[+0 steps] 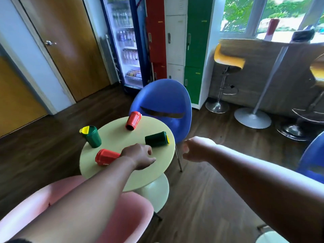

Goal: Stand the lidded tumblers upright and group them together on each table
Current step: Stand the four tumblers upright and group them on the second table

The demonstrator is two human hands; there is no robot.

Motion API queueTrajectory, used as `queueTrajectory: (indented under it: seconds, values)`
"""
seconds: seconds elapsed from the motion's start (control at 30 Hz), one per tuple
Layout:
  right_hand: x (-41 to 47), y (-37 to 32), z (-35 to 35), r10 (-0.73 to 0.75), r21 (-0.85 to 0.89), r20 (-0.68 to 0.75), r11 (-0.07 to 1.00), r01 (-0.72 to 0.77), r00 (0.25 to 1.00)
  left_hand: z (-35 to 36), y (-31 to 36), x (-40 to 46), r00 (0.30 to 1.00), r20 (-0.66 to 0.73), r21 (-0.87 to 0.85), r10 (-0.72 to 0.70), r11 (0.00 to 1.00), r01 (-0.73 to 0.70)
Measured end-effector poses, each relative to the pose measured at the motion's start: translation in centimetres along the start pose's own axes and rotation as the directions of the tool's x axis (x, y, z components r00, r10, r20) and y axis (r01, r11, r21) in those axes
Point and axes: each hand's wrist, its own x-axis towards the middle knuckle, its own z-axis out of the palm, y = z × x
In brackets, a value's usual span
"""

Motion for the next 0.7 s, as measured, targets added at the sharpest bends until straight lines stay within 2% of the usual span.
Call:
queueTrajectory:
  seconds: [0.37, 0.53, 0.7]
  values:
    - [17.8, 4.2, 2.2, -0.014, 0.071, 0.080, 0.997, 0.008, 0.997, 0.5, -1.9, 17.6, 0.998, 0.057, 0.005, 0.028, 1.000, -0.028]
    - [25.6, 5.6, 5.5, -0.111, 0.116, 0.176, 0.989, 0.091, 0.978, 3.6, -2.0, 22.9, 0.996, 0.092, 0.014, 0.001, 1.000, -0.003]
    - [32.3, 6.9, 8.3, -0.243, 0.130, 0.292, 0.968, 0.213, 0.925, 6.9, -2.0, 26.6, 0.988, 0.132, 0.026, -0.080, 0.997, 0.077]
